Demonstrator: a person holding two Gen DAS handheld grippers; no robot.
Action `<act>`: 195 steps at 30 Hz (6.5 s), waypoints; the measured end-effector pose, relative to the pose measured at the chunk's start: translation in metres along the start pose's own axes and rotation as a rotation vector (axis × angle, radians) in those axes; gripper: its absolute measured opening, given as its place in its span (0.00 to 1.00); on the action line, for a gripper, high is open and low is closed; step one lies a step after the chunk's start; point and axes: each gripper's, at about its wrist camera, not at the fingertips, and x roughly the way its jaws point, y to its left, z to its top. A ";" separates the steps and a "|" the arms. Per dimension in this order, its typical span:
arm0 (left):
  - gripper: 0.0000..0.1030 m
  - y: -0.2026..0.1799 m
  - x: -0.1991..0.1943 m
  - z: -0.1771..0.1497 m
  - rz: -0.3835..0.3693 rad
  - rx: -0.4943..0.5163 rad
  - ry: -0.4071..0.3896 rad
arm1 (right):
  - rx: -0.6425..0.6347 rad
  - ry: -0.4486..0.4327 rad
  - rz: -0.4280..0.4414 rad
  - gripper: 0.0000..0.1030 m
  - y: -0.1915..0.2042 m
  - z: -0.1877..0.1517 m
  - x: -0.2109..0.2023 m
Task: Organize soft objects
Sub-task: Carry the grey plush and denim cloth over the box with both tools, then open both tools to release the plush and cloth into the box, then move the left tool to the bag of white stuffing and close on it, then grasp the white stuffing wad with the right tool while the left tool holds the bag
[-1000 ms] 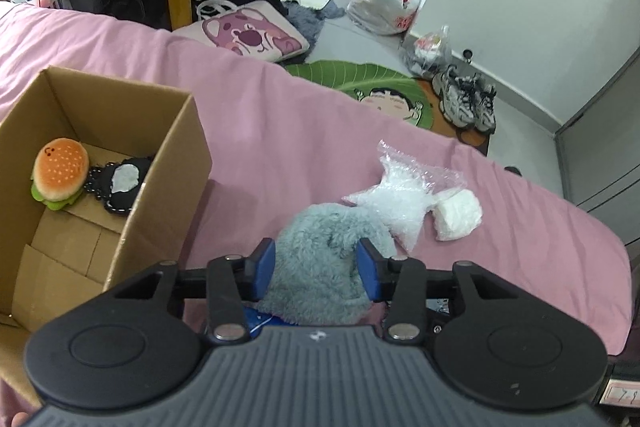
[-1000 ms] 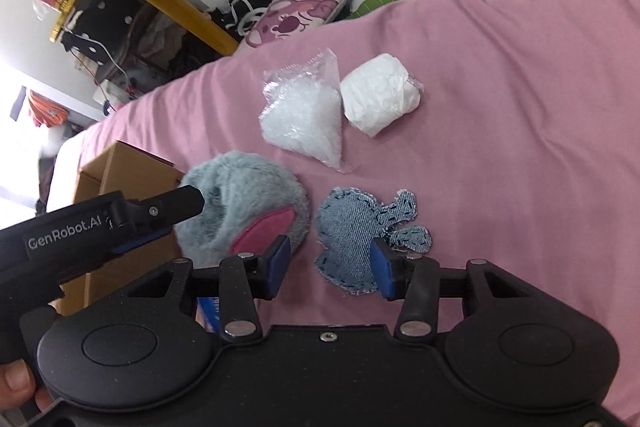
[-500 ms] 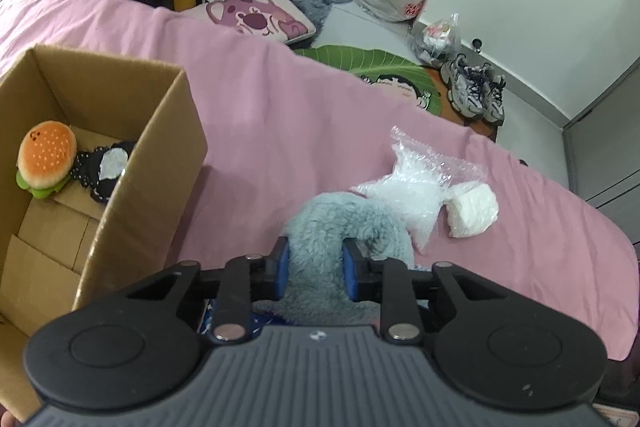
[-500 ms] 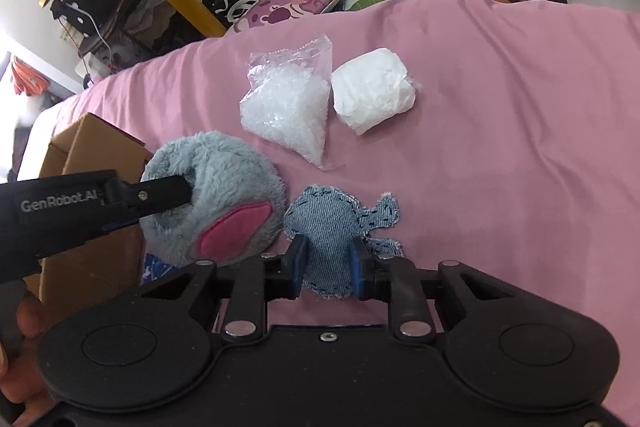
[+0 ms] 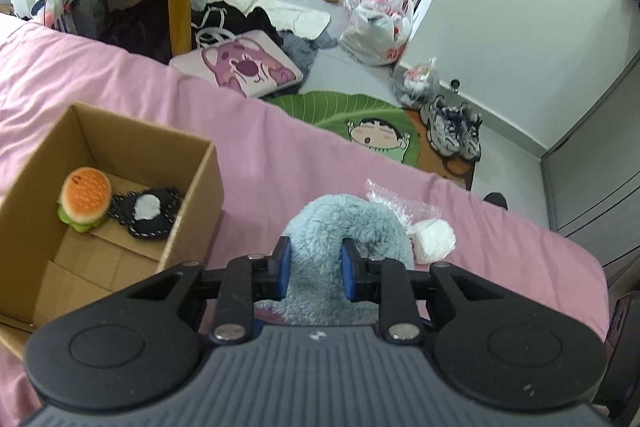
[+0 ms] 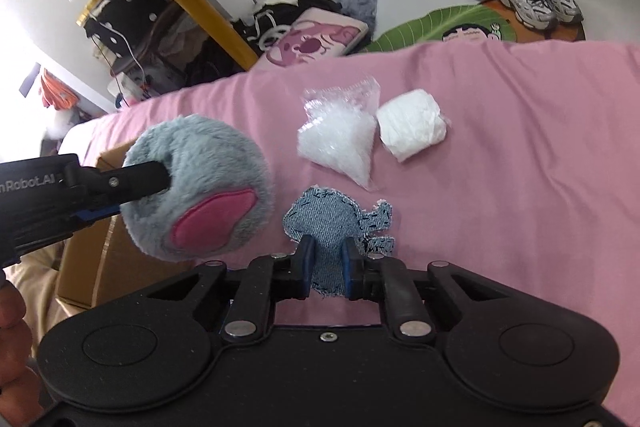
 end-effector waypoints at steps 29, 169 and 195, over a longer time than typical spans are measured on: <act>0.24 0.081 -0.089 0.009 0.049 -0.104 -0.139 | 0.044 0.077 -0.078 0.38 0.008 -0.010 0.045; 0.66 -0.038 0.071 0.015 -0.028 0.039 0.082 | -0.095 -0.113 -0.065 0.61 -0.040 0.038 0.011; 0.27 -0.037 0.136 0.024 -0.117 -0.044 0.195 | -0.179 -0.115 -0.066 0.43 -0.030 0.053 0.047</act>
